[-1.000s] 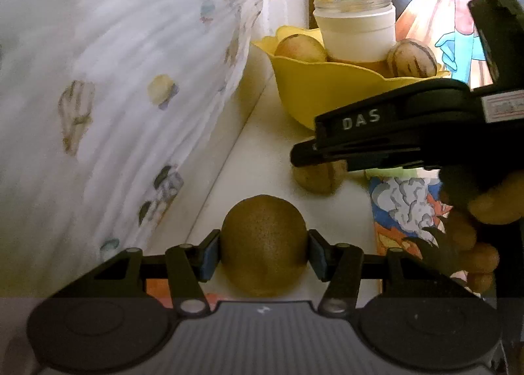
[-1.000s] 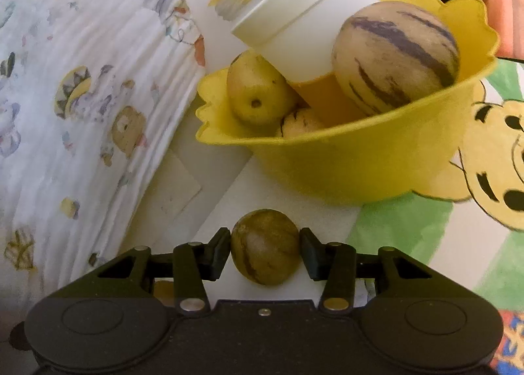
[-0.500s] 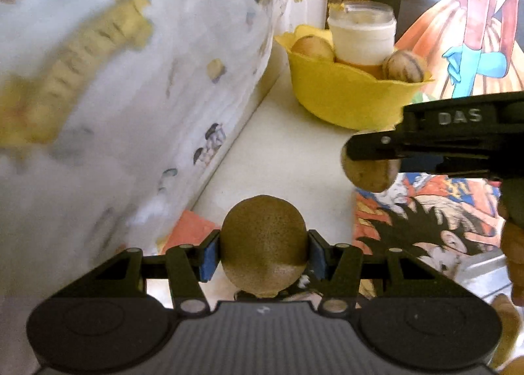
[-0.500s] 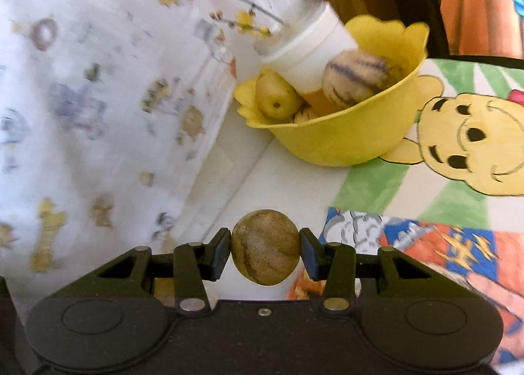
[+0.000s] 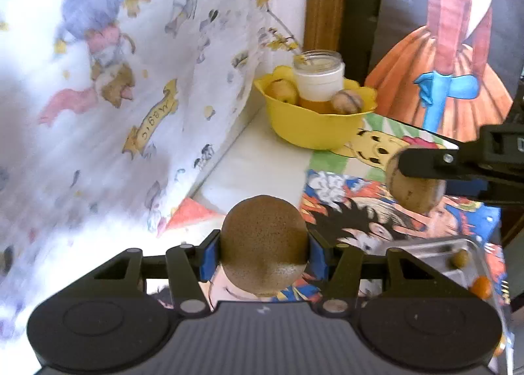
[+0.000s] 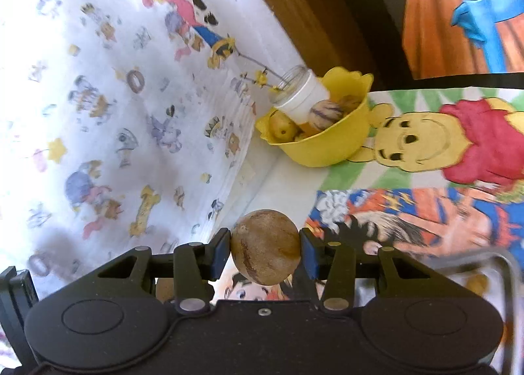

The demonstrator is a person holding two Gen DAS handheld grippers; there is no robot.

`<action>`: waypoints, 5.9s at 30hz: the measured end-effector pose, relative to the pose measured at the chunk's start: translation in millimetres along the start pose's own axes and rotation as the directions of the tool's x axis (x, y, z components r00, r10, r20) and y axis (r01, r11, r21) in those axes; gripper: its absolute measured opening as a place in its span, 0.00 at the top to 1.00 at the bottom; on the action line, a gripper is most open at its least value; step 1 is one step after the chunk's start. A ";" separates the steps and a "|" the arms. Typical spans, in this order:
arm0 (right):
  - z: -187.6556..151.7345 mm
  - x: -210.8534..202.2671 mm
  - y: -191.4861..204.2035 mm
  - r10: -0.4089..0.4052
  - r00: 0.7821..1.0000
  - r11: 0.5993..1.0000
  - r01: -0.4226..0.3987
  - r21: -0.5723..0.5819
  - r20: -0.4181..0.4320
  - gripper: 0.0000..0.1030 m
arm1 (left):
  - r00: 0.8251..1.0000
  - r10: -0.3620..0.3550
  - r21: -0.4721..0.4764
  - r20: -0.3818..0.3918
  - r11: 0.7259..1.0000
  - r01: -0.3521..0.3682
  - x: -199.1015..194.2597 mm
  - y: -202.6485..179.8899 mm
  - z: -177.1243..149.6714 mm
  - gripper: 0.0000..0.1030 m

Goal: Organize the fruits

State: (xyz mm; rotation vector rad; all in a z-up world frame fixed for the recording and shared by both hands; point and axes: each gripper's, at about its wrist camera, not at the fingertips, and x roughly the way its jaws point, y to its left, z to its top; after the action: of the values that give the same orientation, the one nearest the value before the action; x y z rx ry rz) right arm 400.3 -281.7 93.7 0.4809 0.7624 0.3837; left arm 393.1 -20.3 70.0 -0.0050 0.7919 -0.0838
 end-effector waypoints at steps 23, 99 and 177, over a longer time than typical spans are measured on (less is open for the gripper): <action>-131.2 -165.1 -82.7 -0.241 0.970 0.952 0.236 0.194 0.007 0.54 | 0.979 -0.176 0.124 -0.103 0.974 0.188 -62.0 -93.4 -63.7 0.43; -188.1 -102.8 -74.3 -0.520 0.850 0.838 0.527 0.138 -0.090 0.53 | 0.894 -0.271 0.570 -0.358 0.695 0.438 30.0 -219.6 -75.6 0.42; -282.9 -238.9 -15.0 -0.180 0.841 0.871 0.378 -0.315 0.511 0.01 | 0.949 0.074 -0.145 0.306 0.989 -0.030 -168.1 -60.5 -234.4 0.00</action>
State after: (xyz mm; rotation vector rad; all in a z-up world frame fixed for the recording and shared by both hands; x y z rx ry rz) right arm 37.2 -335.1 42.7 0.0487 0.2566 0.1229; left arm 104.4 -61.3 27.0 -0.1267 0.4807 0.0229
